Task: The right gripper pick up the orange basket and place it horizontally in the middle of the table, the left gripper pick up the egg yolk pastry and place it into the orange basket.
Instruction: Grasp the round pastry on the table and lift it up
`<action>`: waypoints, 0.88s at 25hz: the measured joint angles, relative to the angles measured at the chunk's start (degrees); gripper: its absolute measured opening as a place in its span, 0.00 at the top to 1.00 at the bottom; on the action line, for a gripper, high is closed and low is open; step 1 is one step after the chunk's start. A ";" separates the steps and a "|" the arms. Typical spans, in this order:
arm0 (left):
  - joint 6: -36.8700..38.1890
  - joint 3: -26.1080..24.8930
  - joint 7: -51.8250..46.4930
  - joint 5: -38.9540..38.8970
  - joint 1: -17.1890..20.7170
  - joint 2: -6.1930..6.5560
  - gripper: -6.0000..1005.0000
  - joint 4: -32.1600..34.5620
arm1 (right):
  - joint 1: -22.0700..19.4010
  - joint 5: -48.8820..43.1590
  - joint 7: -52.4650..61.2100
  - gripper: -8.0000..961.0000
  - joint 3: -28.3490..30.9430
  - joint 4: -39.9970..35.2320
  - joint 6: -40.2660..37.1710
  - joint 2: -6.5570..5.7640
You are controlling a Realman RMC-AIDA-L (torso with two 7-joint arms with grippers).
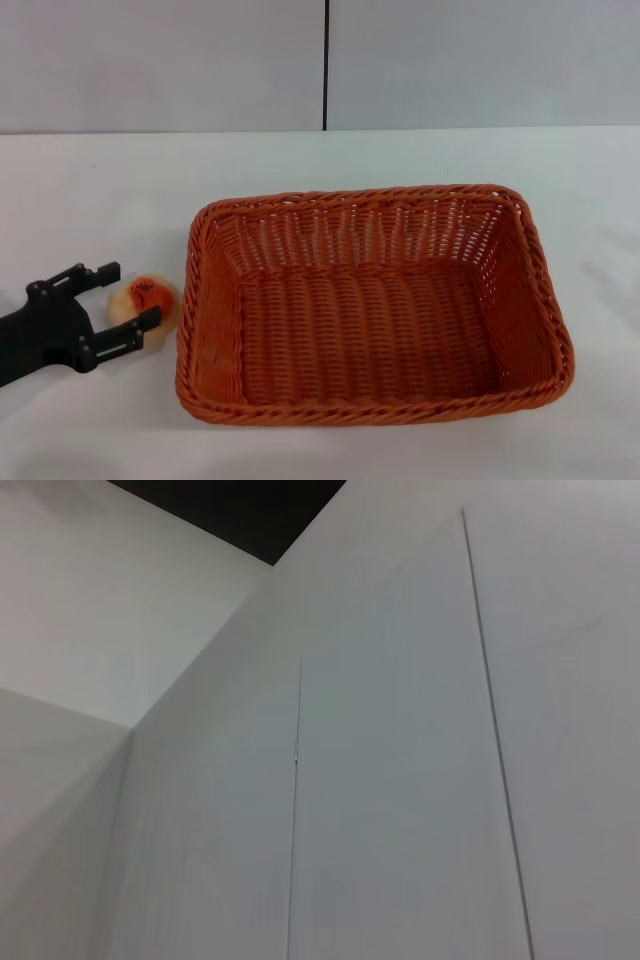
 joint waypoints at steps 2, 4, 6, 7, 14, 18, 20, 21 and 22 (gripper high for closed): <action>0.81 0.43 0.03 0.04 -0.07 0.00 0.27 0.34 | 0.02 0.00 -0.01 0.45 0.02 0.03 -0.02 0.00; 2.26 1.49 0.12 0.06 -0.16 -0.04 0.27 0.91 | 0.26 0.00 -0.01 0.45 0.03 0.04 -0.05 -0.01; 3.54 2.40 0.13 0.06 -0.17 -0.11 0.27 1.41 | 0.53 -0.01 -0.01 0.45 0.04 0.05 0.02 -0.04; 3.75 2.57 0.13 0.07 -0.18 -0.12 0.27 1.54 | 0.65 -0.02 -0.01 0.45 0.05 0.06 0.13 -0.05; 3.42 2.68 -0.15 0.09 0.02 -0.13 0.27 1.62 | 0.94 -0.06 0.02 0.45 0.09 0.11 0.82 -0.16; 3.57 2.70 0.06 0.09 0.33 -0.16 0.36 1.69 | 0.94 -0.06 0.20 0.45 0.09 0.13 1.24 -0.19; 3.61 2.72 0.17 0.00 0.37 -0.16 0.40 2.14 | 0.87 -0.06 0.27 0.45 0.09 0.16 1.28 -0.20; 3.60 2.72 0.17 -0.03 0.38 -0.16 0.42 2.22 | 0.87 -0.06 0.27 0.45 0.09 0.16 1.28 -0.20; 3.58 2.73 0.17 -0.06 0.38 -0.16 0.44 2.27 | 0.85 -0.06 0.28 0.45 0.09 0.21 1.28 -0.20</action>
